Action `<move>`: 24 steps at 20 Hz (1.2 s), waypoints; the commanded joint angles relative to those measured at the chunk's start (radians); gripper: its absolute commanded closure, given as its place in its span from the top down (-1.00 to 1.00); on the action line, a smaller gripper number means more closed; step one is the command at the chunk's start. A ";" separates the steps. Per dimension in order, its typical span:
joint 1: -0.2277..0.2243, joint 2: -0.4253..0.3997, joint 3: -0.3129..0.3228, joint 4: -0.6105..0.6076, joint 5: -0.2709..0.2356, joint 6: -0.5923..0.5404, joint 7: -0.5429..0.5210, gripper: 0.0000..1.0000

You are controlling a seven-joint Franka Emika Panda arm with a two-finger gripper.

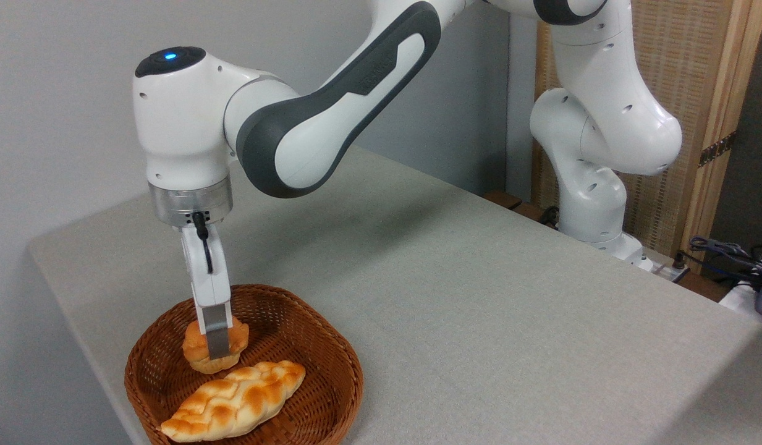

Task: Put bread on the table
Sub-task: 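Close the gripper on the round bread roll, then lift the roll out of the basket and carry it beside the basket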

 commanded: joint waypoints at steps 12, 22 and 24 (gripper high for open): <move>0.005 -0.032 0.003 -0.007 0.002 0.009 0.008 -0.32; 0.020 -0.274 0.052 -0.010 0.001 -0.379 0.013 -0.21; 0.020 -0.319 0.052 -0.045 0.001 -0.459 0.025 -0.20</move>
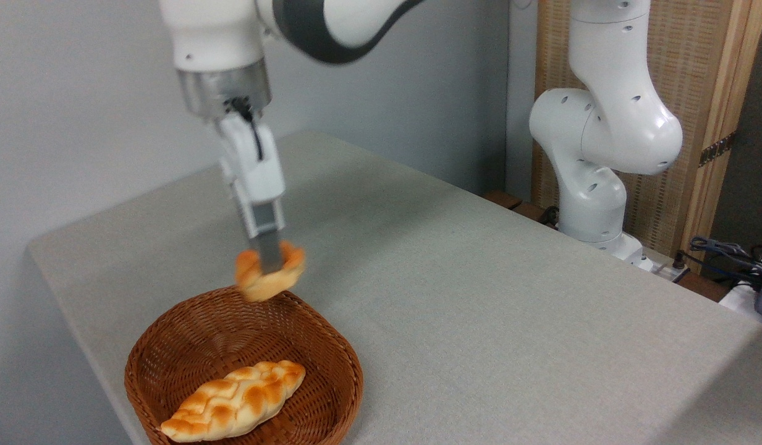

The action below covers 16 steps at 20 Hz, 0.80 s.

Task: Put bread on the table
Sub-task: 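Lift the roll out of the basket and carry it beside the basket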

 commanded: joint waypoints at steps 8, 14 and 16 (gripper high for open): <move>-0.017 -0.137 -0.061 -0.298 0.015 -0.012 0.033 0.56; -0.022 -0.119 -0.075 -0.322 0.015 0.041 0.033 1.00; -0.022 -0.119 -0.075 -0.322 0.015 0.040 0.033 1.00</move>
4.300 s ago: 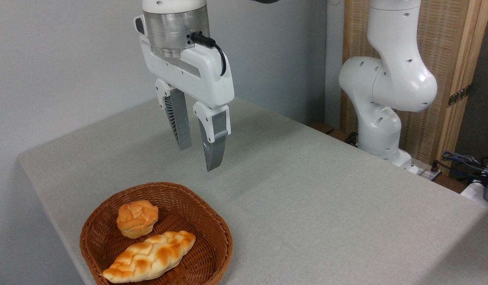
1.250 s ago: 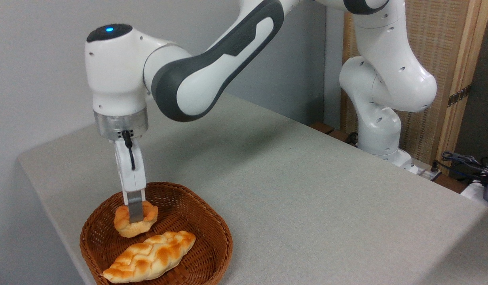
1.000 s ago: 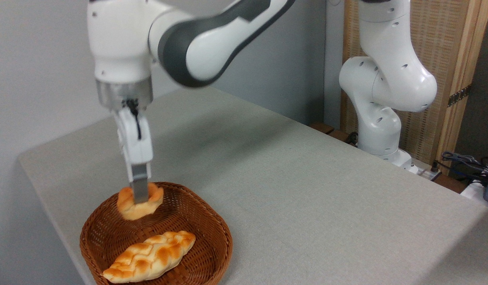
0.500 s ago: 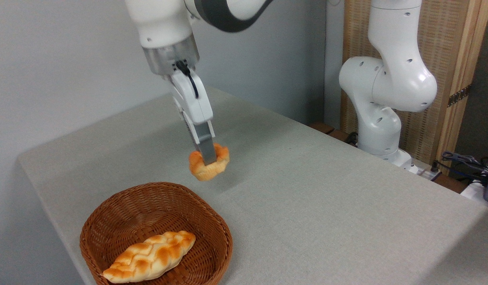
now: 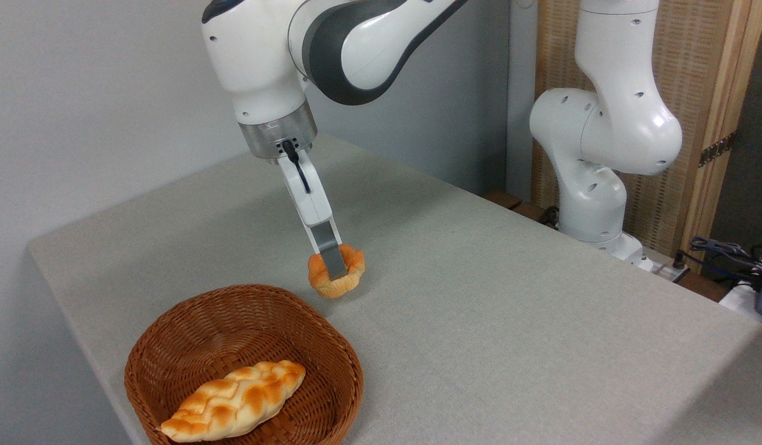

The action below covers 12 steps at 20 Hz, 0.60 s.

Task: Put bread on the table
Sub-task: 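Lower the roll onto the table and open the gripper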

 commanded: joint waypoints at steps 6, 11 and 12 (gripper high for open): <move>-0.005 -0.011 0.007 0.000 0.012 0.010 0.014 1.00; -0.005 -0.016 0.010 0.007 0.012 0.006 0.009 1.00; -0.004 -0.017 0.013 0.027 0.011 0.002 0.003 1.00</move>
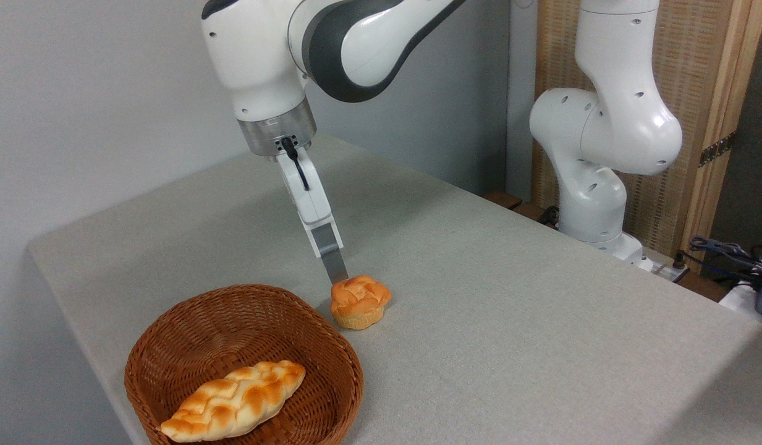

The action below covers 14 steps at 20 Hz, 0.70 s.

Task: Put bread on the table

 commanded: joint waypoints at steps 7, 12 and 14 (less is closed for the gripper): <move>0.028 -0.006 0.121 0.288 -0.001 -0.096 -0.185 1.00; 0.024 0.064 0.182 0.443 -0.028 -0.195 -0.189 1.00; 0.024 0.074 0.179 0.463 -0.030 -0.199 -0.191 1.00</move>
